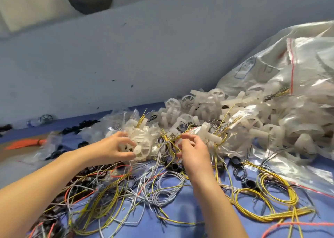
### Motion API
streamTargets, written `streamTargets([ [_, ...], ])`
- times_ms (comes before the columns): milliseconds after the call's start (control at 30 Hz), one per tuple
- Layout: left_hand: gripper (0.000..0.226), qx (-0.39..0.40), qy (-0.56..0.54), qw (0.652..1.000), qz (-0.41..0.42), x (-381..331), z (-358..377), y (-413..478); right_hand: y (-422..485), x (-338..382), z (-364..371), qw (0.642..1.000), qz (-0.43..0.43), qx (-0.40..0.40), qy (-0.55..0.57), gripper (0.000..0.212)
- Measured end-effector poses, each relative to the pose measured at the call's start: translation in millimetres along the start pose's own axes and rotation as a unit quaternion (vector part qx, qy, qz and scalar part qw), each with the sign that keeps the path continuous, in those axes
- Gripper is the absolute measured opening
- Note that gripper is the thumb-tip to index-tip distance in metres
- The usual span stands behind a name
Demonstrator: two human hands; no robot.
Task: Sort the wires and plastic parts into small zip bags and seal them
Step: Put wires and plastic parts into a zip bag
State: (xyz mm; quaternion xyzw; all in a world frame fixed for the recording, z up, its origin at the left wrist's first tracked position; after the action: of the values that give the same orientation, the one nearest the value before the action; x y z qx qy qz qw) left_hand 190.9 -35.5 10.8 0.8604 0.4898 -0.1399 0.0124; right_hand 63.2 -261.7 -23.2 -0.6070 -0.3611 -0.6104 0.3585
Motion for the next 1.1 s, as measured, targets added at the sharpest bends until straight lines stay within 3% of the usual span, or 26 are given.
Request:
streamTargets([
  [167,0.041,-0.038,-0.075,0.996,0.016,27.5,-20.4,-36.5,-20.8,1.5,46.4,0.996,-0.039,0.057,-0.053,0.014],
  [300,0.013,-0.042,-0.049,0.998,-0.022,62.1,-27.3,-63.9,-38.3,-0.8,87.7,0.988,-0.07,0.107,-0.088,0.018],
  [500,0.018,-0.08,-0.098,0.986,-0.112,121.7,-39.6,-103.9,-62.8,-8.2,140.8,0.961,-0.131,0.171,-0.175,0.02],
  [567,0.025,-0.077,-0.026,0.984,-0.161,150.3,-44.4,-116.2,-70.4,-10.4,152.4,0.949,-0.158,0.19,-0.195,0.018],
  [700,0.049,0.053,0.137,0.936,-0.321,206.9,-29.3,-141.3,-75.2,-13.0,163.1,0.937,-0.182,0.207,-0.215,0.019],
  [800,0.078,0.07,0.044,0.908,-0.41,220.7,-7.1,-159.2,-73.8,-14.3,164.7,0.935,-0.184,0.211,-0.22,0.02],
  [900,0.105,0.034,-0.026,0.904,-0.426,215.9,3.8,-161.6,-71.0,-15.1,163.9,0.931,-0.201,0.203,-0.229,0.02],
  [967,0.097,0.03,-0.003,0.907,-0.42,211.0,4.0,-158.4,-69.6,-15.6,162.4,0.935,-0.194,0.194,-0.226,0.02],
  [1100,0.03,-0.013,0.09,0.931,-0.353,205.1,-9.4,-154.0,-72.3,-15.1,159.4,0.93,-0.199,0.193,-0.241,0.021],
])
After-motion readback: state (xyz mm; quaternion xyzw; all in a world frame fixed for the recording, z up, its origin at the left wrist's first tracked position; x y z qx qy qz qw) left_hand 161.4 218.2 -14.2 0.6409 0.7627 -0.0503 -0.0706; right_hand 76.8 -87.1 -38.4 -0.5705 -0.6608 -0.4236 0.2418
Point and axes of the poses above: each hand's wrist, its own y-axis towards the middle knuckle, its own z-axis out of the palm, x = y × z, the point moved 3 cm from there along y, towards the middle knuckle, and after that the axes turned 6 degrees about -y, right-handed, at the moved point
